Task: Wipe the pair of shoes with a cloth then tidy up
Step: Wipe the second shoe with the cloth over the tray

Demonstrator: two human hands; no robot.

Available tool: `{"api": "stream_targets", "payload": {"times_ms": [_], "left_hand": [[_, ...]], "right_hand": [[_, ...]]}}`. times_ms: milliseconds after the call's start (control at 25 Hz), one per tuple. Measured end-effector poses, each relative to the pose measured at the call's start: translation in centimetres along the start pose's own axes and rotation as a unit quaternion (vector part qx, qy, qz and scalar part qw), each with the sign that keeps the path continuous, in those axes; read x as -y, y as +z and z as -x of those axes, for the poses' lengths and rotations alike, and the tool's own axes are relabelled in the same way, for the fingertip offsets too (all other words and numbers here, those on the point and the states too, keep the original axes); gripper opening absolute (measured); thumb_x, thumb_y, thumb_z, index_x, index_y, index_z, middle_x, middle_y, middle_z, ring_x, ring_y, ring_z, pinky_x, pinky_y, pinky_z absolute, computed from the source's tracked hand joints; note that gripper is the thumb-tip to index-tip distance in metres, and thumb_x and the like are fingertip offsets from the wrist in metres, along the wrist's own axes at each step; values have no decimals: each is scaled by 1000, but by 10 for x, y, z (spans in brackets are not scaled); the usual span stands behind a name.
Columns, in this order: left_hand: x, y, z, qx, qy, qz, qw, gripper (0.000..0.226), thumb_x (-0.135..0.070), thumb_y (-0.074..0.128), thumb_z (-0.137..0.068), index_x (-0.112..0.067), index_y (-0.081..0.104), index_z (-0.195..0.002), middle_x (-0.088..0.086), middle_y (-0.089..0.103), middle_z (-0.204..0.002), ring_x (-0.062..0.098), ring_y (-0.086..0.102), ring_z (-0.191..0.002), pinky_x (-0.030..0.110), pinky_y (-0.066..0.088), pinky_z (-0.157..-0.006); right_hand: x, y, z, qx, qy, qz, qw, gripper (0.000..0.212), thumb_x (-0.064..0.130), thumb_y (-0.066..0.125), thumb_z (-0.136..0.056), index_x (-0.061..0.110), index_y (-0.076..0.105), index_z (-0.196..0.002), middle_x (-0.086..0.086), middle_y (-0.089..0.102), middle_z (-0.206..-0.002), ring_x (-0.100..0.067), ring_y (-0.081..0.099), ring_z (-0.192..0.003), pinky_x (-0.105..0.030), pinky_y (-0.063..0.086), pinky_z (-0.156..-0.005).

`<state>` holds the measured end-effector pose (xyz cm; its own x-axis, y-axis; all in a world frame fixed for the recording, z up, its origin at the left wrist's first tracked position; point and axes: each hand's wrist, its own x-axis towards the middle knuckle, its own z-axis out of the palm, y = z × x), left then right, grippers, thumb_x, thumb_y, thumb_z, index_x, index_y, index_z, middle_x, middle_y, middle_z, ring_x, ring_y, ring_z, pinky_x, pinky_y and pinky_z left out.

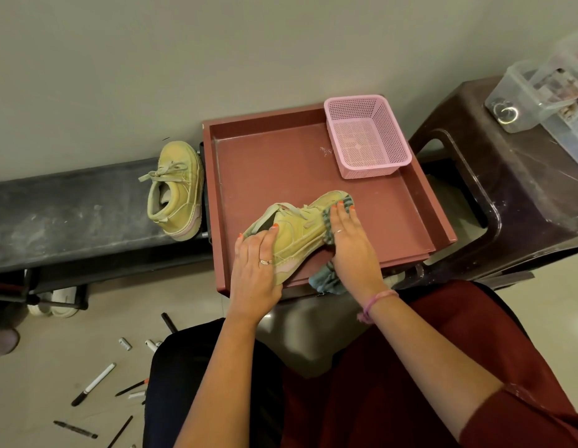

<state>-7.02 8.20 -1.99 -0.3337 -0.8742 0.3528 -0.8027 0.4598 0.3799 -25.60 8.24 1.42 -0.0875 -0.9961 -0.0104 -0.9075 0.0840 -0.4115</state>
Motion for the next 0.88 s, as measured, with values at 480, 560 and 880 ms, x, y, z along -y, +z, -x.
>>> {"api": "stream_targets", "payload": {"times_ms": [480,560,880], "left_hand": [[2,4,2,17,-33,65,997,103,0,80,-58,-9,25,-144,10,42,-132,27,39,-127,41,9,-119],[0,4,2,27,-19,62,998,110,-6,84,-59,-10,18,-147,10,43,-130,25,38,-126,46,9,-118],[5,3,4,45,-8,60,997,119,-5,81,-62,-11,1,-151,12,41,-132,26,38,-125,51,15,-117]], "right_hand": [[43,0,-1,33,-192,42,980,61,-5,41,-87,2,26,-146,-13,27,-153,-26,20,-144,-32,12,-117],[54,-9,-18,51,-158,31,986,60,-2,41,-93,5,20,-148,-10,20,-156,-23,13,-145,-27,3,-116],[60,-2,4,-1,-204,124,971,54,9,42,-93,2,30,-145,-13,32,-151,-25,27,-141,-31,12,-116]]}}
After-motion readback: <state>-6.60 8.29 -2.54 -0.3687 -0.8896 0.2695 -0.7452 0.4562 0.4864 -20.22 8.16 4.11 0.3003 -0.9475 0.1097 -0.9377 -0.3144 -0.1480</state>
